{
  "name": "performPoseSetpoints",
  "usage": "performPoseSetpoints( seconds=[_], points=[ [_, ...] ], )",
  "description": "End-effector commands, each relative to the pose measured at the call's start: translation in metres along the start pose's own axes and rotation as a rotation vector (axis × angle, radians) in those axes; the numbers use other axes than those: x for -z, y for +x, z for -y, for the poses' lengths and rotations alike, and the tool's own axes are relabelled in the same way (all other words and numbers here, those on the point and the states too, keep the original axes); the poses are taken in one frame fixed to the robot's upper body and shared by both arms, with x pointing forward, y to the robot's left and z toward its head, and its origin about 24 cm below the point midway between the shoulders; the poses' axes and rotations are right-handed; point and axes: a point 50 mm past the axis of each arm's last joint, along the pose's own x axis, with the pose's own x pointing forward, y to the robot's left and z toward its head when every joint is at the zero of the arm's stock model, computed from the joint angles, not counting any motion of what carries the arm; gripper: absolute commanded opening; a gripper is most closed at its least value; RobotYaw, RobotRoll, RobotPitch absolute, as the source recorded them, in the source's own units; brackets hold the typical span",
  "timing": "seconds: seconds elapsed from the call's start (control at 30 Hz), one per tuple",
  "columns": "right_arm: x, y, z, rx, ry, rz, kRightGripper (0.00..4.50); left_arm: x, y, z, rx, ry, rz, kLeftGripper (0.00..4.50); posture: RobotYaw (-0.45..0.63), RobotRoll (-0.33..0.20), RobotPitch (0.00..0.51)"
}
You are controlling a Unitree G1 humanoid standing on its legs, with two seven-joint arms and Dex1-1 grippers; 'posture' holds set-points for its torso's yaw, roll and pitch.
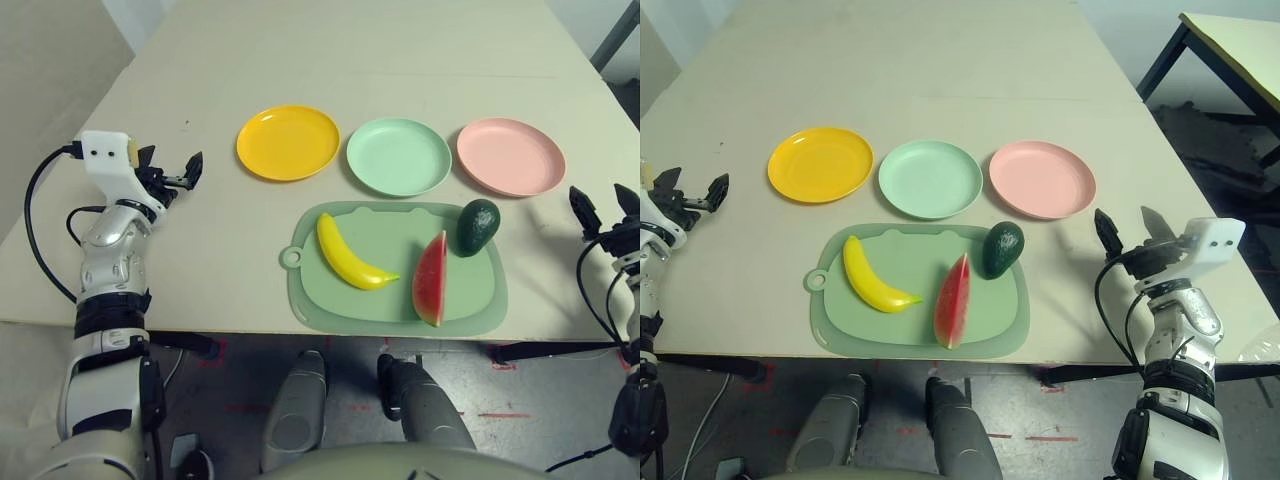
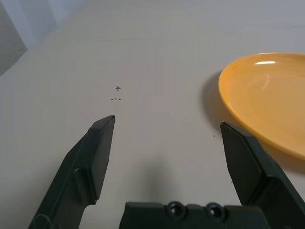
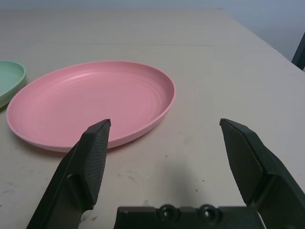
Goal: Place the fruits into color-matched plates.
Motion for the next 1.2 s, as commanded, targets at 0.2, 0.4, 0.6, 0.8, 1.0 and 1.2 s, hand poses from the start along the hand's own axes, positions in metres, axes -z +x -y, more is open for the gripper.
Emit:
performPoseSetpoints(
  seconds=[0.2, 0.4, 0.6, 0.8, 1.0, 1.2],
  points=[
    [0.005, -0.009, 0.003, 0.046, -0.004, 0.008, 4.47, -0.008, 0.009, 0.003, 0.033, 0.017, 0.000, 4.50, 0.07, 0.000, 0.234],
    [0.000, -0.013, 0.007, 0.053, -0.015, 0.011, 4.47, -0.002, 0.002, -0.004, -0.010, -0.068, 0.010, 4.50, 0.04, 0.000, 0.222],
    [-0.017, -0.017, 0.023, 0.091, -0.089, -0.050, 4.47, -0.008, -0.009, 0.034, 0.500, -0.138, 0.090, 4.50, 0.01, 0.000, 0.217],
    [-0.073, 0.016, 0.009, -0.108, -0.415, -0.137, 4.47, -0.020, -0.030, 0.072, 1.090, -0.098, 0.062, 4.50, -0.02, 0.000, 0.265],
    [-0.127, 0.051, -0.050, -0.683, -0.819, -0.256, 4.47, -0.018, -0.046, 0.120, 1.503, 0.011, 0.019, 4.50, -0.09, 0.000, 0.293],
    [-0.139, 0.060, -0.087, -1.116, -1.134, -0.381, 4.47, -0.017, -0.040, 0.136, 1.556, 0.029, 0.062, 4.50, -0.12, 0.000, 0.272]
  ],
)
